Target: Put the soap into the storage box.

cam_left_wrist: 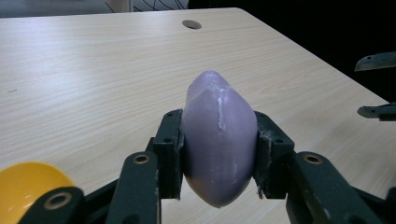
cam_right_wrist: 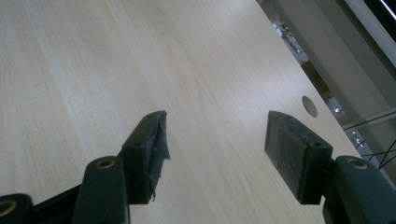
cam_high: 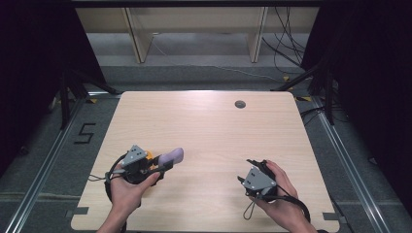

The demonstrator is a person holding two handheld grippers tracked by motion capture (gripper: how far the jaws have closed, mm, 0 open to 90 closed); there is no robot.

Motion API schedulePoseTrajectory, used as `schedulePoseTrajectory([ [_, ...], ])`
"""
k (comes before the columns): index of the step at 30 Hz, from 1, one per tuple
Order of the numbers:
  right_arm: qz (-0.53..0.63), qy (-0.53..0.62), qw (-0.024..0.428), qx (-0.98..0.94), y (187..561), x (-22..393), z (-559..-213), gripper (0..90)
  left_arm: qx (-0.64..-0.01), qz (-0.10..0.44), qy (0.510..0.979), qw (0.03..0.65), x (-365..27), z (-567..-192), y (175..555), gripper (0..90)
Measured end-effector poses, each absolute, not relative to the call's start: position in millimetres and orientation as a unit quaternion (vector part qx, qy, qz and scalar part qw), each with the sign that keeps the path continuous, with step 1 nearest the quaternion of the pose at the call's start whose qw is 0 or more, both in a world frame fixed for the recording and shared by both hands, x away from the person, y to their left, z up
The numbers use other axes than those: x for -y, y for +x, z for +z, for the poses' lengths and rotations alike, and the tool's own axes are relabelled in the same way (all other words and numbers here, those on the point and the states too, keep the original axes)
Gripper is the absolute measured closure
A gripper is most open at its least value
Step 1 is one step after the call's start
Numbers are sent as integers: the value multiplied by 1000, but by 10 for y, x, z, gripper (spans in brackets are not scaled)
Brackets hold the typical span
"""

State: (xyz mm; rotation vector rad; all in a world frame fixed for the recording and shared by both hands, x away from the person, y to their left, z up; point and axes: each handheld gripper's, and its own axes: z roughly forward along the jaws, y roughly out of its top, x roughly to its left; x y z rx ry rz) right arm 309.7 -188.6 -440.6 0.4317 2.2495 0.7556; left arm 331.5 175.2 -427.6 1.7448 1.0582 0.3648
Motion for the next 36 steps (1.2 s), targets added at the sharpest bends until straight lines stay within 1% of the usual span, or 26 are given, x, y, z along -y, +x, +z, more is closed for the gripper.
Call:
schedulePoseTrajectory([
  [13,294,164,361,-869,3107,1897,-4393,398,-453,169,714,506,-1886,-4279,3269,589],
  [14,293,169,354,-872,3098,1898,-4398,398,-452,172,715,505,-1898,-4280,3268,589],
  [18,293,170,353,-872,3104,1899,-4404,398,-458,173,711,505,-1940,-4290,3259,588],
  [25,296,170,358,-869,3101,1896,-4399,400,-462,188,705,503,-1997,-4287,3235,588],
  [36,292,172,354,-872,3106,1902,-4409,398,-487,203,691,494,-2080,-4323,3195,588],
])
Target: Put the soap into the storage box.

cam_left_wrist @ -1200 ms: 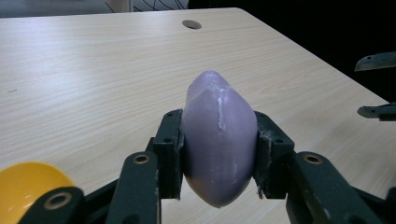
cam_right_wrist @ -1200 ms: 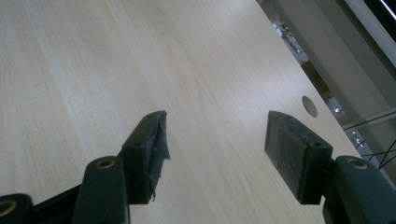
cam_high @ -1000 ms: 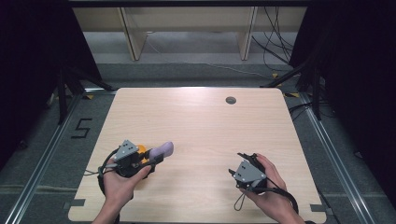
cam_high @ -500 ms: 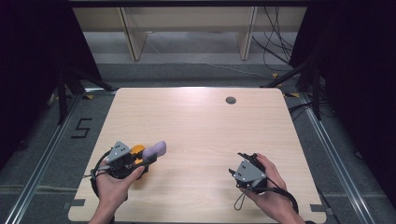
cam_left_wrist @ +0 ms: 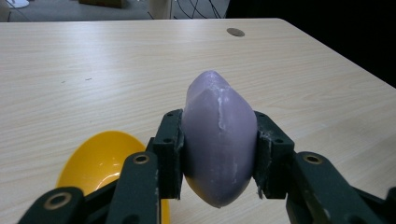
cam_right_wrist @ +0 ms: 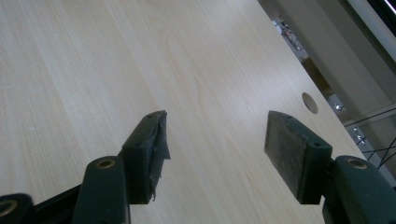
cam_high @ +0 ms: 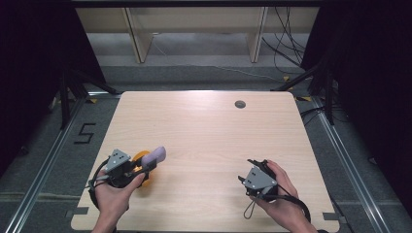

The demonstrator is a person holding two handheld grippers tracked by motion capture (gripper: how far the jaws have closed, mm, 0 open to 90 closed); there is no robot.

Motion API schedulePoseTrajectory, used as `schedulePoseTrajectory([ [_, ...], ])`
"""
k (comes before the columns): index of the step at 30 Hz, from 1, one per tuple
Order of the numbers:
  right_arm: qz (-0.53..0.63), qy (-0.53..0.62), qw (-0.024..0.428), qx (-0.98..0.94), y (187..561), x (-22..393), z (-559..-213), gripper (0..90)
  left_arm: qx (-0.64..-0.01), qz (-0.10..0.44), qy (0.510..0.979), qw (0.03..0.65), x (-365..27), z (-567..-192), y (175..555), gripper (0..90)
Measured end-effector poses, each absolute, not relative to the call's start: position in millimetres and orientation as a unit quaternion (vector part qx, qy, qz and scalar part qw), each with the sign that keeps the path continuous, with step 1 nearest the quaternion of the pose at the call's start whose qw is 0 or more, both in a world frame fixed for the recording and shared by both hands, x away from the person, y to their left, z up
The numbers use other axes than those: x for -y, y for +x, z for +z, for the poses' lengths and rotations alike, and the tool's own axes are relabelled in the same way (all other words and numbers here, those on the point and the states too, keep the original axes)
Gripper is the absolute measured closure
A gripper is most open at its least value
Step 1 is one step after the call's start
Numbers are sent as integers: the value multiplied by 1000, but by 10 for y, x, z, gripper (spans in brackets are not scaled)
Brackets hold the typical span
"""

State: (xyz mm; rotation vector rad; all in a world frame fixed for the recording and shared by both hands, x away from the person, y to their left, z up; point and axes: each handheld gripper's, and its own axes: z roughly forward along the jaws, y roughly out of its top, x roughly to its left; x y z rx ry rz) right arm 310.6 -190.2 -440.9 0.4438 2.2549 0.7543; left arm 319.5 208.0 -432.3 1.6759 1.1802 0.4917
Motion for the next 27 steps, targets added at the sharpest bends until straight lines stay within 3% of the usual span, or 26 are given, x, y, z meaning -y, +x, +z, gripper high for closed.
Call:
schedulePoseTrajectory([
  [27,290,174,350,-874,3105,1904,-4416,393,-520,240,669,474,-2197,-4407,3135,588],
])
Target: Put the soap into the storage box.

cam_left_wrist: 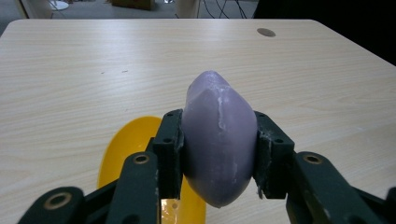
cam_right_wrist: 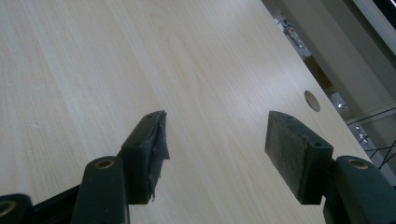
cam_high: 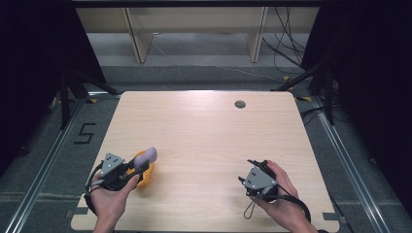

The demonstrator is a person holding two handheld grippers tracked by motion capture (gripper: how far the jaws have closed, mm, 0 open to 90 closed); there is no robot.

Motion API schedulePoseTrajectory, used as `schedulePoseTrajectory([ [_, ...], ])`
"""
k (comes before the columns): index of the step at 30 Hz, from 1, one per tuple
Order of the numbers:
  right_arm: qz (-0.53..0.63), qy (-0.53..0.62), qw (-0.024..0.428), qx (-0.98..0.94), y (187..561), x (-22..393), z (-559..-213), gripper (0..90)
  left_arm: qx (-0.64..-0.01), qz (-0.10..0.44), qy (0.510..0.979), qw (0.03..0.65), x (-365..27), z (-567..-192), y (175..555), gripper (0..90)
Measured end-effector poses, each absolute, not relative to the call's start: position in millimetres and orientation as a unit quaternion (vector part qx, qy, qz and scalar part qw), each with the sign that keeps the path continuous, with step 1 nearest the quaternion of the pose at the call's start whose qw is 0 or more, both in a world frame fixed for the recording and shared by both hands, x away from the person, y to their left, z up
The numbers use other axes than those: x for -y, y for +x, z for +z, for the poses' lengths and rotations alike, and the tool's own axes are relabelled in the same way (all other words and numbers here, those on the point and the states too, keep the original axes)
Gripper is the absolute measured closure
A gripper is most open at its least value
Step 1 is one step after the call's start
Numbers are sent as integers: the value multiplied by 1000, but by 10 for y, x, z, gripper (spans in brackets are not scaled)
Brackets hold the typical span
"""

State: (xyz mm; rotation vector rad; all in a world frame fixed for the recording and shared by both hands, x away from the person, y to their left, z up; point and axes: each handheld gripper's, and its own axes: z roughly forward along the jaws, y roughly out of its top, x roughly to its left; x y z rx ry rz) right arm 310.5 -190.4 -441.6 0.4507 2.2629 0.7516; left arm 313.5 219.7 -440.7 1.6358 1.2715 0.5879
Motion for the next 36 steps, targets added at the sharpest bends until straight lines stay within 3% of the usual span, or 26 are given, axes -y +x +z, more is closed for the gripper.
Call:
schedulePoseTrajectory([
  [20,291,173,350,-873,3100,1907,-4424,393,-559,285,647,433,-2235,-4475,3199,588],
  [36,291,172,349,-874,3099,1906,-4425,393,-569,291,648,413,-2225,-4593,3233,587],
])
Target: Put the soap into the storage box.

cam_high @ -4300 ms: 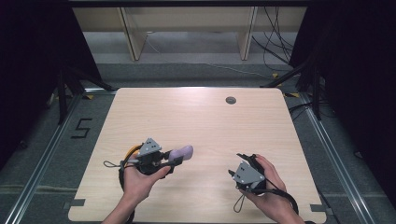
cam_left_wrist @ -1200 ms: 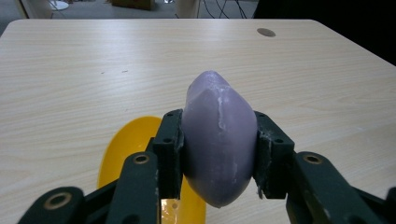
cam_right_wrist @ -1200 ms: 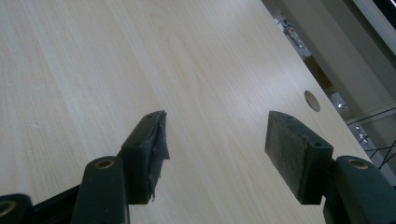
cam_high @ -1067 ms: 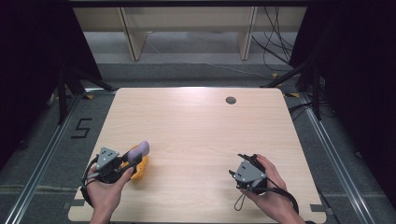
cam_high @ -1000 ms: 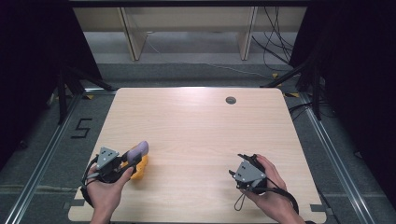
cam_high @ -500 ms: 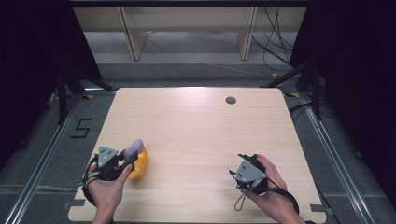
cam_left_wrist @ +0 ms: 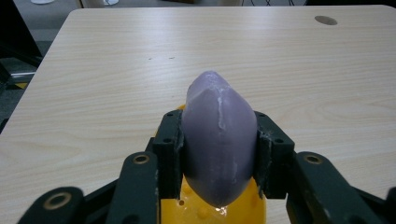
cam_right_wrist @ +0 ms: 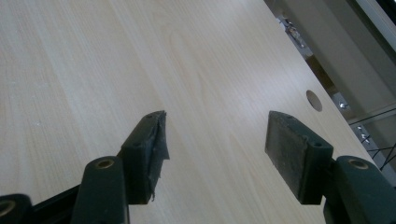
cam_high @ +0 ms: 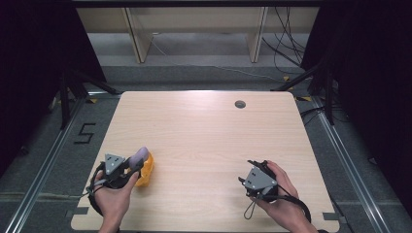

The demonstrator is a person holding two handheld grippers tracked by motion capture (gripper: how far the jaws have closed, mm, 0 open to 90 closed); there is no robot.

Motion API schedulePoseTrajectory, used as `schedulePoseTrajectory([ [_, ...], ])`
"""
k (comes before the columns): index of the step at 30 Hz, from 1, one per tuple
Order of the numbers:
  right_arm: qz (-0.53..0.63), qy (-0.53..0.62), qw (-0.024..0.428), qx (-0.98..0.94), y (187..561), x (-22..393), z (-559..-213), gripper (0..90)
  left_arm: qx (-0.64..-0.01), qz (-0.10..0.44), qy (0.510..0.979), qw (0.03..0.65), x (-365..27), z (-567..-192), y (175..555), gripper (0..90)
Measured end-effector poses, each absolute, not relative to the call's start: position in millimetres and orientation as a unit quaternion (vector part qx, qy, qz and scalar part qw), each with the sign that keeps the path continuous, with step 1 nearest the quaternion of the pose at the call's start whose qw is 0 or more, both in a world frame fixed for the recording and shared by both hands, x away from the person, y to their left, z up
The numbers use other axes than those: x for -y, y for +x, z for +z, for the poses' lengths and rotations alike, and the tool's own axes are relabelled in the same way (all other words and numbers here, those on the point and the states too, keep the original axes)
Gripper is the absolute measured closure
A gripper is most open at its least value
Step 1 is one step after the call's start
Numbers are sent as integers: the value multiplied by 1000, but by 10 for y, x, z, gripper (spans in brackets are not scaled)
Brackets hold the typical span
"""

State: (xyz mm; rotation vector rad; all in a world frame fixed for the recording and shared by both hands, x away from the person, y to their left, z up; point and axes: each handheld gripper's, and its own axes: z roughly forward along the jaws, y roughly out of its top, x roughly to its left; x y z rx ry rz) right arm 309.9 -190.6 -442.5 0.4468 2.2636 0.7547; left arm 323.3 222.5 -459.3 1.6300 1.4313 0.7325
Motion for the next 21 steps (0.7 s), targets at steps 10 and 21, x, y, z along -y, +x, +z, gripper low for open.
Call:
schedulePoseTrajectory([
  [10,292,173,351,-873,3096,1900,-4425,393,-572,288,653,404,-2239,-4670,3269,587],
  [21,289,165,348,-876,3095,1894,-4428,392,-575,285,657,396,-2239,-4737,3294,586],
])
